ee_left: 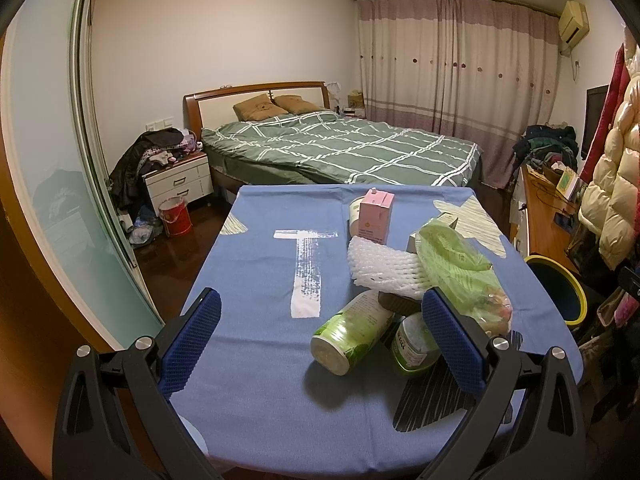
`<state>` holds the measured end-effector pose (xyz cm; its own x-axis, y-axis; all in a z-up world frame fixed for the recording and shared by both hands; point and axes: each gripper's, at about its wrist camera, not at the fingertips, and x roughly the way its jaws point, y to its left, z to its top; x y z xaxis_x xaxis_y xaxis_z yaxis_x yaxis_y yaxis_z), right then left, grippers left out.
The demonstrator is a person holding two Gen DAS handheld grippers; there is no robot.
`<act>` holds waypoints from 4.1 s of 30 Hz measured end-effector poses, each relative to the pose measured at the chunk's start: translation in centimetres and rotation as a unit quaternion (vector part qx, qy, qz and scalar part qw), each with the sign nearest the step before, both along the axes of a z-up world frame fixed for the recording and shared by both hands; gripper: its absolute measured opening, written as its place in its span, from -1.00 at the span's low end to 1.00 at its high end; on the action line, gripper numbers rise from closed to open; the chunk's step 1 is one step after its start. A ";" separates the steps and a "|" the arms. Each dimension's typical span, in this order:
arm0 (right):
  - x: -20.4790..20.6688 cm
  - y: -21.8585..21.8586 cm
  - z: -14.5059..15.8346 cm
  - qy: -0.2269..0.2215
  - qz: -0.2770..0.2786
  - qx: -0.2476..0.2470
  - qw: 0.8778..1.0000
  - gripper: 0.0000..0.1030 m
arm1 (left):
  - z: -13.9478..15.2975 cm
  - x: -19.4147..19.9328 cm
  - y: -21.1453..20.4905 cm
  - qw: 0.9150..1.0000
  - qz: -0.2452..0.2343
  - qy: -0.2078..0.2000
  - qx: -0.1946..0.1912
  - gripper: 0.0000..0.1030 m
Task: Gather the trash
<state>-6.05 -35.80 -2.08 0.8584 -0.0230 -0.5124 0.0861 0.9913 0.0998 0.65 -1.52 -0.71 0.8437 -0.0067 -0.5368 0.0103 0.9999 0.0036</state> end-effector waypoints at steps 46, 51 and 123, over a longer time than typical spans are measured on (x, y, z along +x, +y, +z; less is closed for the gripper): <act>11.0 17.2 -2.8 0.041 0.211 -0.010 0.977 0.39 | -2.0 2.1 4.0 0.999 0.033 0.010 0.001 0.93; 12.5 18.7 -4.2 0.072 0.200 -0.035 0.977 -0.11 | -2.4 2.1 4.4 0.999 0.032 0.012 -0.002 0.93; 19.7 -12.1 -10.5 0.099 -0.077 0.021 0.992 -0.50 | -11.9 7.3 -1.5 0.977 -0.179 0.111 0.027 0.57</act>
